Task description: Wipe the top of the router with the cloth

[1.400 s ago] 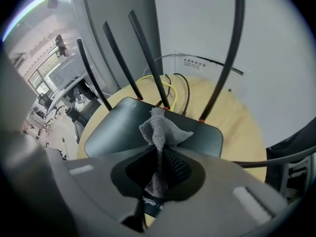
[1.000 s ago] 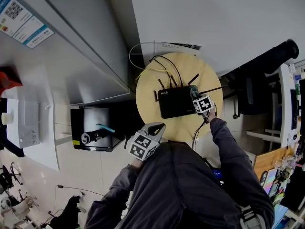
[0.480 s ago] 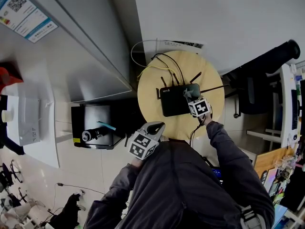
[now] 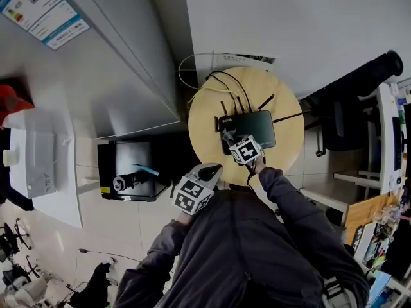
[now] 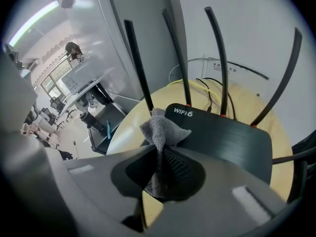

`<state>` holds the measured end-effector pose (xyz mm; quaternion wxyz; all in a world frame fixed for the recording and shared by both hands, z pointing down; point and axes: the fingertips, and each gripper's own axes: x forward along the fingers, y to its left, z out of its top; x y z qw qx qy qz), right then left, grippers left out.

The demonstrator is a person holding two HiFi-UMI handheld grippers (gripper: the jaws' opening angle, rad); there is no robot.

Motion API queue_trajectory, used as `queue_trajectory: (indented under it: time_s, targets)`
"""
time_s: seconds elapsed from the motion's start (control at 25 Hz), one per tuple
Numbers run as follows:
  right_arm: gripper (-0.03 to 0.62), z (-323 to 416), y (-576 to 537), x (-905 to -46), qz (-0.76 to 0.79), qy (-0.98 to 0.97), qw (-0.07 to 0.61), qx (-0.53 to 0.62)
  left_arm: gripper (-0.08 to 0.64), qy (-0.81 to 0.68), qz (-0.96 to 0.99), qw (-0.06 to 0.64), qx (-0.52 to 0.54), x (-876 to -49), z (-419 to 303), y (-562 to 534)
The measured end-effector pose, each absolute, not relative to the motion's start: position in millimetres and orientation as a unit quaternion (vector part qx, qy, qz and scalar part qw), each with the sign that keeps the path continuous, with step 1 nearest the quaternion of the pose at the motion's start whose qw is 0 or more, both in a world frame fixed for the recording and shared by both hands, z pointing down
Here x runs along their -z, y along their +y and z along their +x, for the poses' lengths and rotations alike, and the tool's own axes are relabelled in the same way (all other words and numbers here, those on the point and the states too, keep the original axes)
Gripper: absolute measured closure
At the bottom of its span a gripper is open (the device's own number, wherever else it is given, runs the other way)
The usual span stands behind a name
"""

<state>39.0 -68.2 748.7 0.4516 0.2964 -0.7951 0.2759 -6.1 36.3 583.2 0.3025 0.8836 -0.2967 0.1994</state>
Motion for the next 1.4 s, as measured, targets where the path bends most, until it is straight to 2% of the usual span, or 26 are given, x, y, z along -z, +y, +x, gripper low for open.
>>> queue_trajectory:
  time_s: [0.44, 1.12, 1.4]
  targets:
    - [0.565, 74, -75, -752, 0.314, -0.78, 0.469, -0.27, 0.56, -0.283, 0.889, 0.3, -0.198, -582, -4, 38]
    - [0.565, 230, -99, -753, 0.406, -0.725, 0.476, -0.288, 0.56, -0.272, 0.891, 0.299, -0.208, -583, 24, 33]
    - [0.565, 237, -101, -750, 0.418, -0.717, 0.479, -0.286, 0.56, -0.272, 0.891, 0.299, -0.209, -583, 31, 33]
